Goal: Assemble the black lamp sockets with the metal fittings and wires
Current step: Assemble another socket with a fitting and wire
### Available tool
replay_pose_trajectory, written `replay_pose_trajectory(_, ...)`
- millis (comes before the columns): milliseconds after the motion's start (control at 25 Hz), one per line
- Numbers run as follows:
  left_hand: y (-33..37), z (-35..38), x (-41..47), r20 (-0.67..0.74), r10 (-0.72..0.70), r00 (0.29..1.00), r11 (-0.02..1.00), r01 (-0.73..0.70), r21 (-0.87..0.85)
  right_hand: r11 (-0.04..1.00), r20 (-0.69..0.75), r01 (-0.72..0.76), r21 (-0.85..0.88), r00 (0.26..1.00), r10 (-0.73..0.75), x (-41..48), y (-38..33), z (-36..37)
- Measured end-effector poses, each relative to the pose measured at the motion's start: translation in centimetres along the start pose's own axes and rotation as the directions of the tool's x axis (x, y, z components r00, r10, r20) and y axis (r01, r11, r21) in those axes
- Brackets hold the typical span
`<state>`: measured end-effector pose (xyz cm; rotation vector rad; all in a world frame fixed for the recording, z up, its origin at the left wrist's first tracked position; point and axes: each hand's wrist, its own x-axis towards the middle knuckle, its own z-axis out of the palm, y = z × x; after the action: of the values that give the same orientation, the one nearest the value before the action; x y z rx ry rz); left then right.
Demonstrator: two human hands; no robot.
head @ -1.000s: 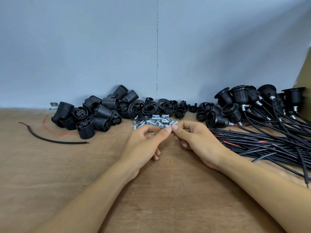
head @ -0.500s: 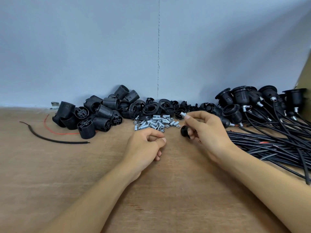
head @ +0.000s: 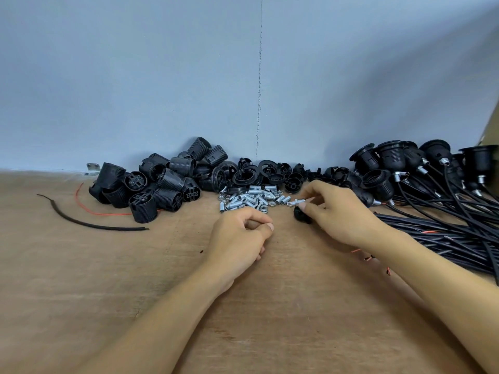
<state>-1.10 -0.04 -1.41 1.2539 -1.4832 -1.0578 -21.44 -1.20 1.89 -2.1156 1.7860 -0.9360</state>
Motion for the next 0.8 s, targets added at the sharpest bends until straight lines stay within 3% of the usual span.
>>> replay_pose_trajectory(160, 0.1, -0.1, -0.3, 0.028, 0.008, 1.0, 1.0, -0.007, -0.004, 0.998, -0.009, 0.053, 0.028, 0.999, -0.053, -0.4, -0.3, 0.8)
replay_pose_trajectory(240, 0.3, -0.2, -0.5, 0.081, 0.027, 0.996, 0.999, -0.028, 0.015, 0.975, -0.016, 0.034, 0.218, 0.999, -0.031, -0.6, -0.8, 1.1)
replay_pose_trajectory(360, 0.5, -0.2, -0.7, 0.131, 0.083, 0.988, 0.997, -0.081, -0.016, 0.821, 0.084, -0.053, 0.569, 0.996, 0.006, -1.2, -2.0, 1.9)
replay_pose_trajectory(440, 0.5, -0.2, -0.7, 0.093, 0.098, 0.991, 0.995, -0.095, -0.038, 0.747, 0.118, -0.094, 0.658, 0.993, 0.021, -1.6, -2.2, 2.3)
replay_pose_trajectory(600, 0.3, -0.3, -0.6, 0.013, 0.074, 0.997, 0.994, -0.072, -0.083, 0.895, -0.015, 0.018, 0.447, 1.0, -0.013, -1.7, -1.4, 1.7)
replay_pose_trajectory(800, -0.1, -0.2, -0.5, -0.006, 0.088, 0.996, 0.989, -0.088, -0.121, 0.947, -0.113, 0.162, 0.278, 0.984, -0.136, -2.6, -1.8, 2.0)
